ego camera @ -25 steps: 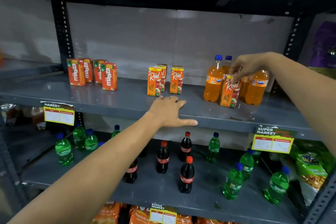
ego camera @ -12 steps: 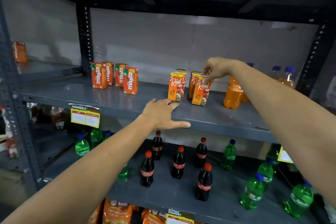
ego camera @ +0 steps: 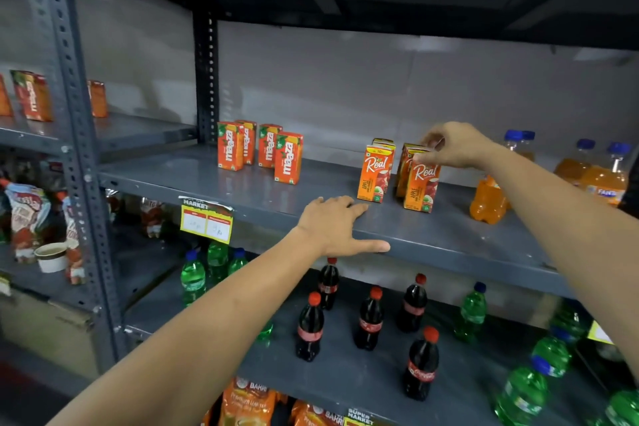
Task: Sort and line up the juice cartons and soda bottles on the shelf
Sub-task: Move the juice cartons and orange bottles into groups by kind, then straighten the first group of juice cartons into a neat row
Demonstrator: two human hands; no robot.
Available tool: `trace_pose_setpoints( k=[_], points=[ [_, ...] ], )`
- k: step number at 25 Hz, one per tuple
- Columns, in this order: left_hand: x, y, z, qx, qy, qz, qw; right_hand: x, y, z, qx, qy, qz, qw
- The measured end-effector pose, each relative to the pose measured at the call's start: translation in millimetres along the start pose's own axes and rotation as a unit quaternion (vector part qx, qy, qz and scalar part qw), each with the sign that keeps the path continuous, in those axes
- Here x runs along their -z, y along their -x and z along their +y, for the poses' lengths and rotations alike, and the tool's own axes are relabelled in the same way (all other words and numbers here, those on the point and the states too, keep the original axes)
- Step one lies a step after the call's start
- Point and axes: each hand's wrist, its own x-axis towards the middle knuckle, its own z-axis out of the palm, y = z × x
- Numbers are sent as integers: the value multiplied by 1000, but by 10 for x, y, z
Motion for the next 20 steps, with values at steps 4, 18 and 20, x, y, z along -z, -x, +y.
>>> trace_pose_setpoints(
  k=[4, 18, 20],
  points=[
    [9, 197, -294, 25, -4, 19, 999, 13, -32, -395, 59, -55, 157, 984],
    [197, 541, -2079, -13, -60, 32, 998, -1153, -1055, -1941, -41, -302, 3, 953],
    [171, 561, -2269, -23, -50, 37, 998, -1161, -1075, -2017, -45, -355, 1, 934]
  ],
)
